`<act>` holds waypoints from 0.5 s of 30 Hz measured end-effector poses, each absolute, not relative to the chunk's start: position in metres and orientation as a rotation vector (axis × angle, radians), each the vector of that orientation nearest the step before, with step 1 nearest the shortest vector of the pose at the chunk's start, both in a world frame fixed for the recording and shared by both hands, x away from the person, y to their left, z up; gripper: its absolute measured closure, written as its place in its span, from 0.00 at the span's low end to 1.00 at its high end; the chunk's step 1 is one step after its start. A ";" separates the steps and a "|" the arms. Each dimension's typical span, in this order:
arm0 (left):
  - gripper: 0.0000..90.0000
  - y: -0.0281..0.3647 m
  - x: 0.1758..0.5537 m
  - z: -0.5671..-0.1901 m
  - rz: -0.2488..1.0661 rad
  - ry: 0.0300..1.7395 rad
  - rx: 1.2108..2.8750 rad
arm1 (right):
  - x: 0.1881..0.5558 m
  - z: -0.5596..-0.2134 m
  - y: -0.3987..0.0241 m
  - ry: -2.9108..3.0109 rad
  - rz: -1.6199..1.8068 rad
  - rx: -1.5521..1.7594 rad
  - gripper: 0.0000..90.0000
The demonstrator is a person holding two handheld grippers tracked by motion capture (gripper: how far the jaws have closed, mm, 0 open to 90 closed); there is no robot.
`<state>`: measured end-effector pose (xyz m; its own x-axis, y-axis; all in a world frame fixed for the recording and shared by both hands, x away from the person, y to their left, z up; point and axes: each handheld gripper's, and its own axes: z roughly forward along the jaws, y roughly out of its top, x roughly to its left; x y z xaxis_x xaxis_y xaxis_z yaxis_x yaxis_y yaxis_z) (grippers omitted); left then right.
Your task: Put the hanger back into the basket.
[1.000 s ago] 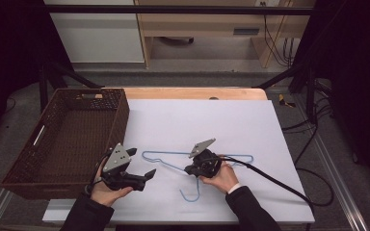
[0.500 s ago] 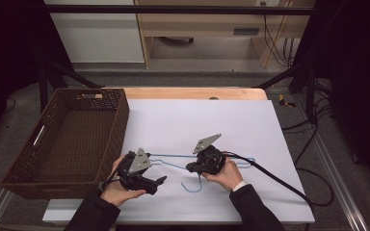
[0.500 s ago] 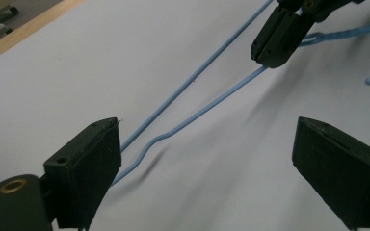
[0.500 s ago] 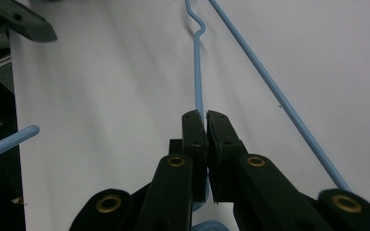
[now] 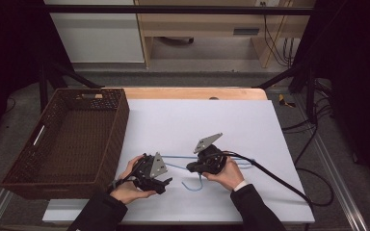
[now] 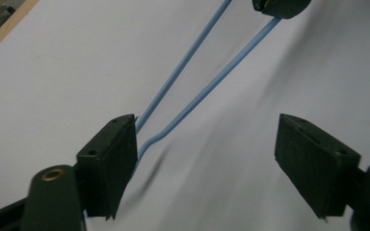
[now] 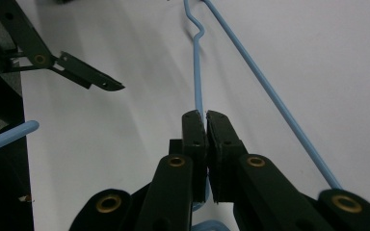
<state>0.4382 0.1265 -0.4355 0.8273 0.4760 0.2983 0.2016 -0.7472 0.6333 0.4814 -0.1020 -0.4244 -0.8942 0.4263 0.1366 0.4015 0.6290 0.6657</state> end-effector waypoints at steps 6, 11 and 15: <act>0.38 0.117 0.442 -0.436 0.660 0.438 2.424 | 0.481 -0.423 -0.103 2.804 1.139 0.714 0.97; 0.48 0.109 0.444 -0.439 0.698 0.383 2.423 | 0.481 -0.423 -0.103 2.802 1.145 0.711 0.97; 0.54 0.105 0.443 -0.442 0.732 0.332 2.433 | 0.481 -0.422 -0.103 2.804 1.138 0.713 0.97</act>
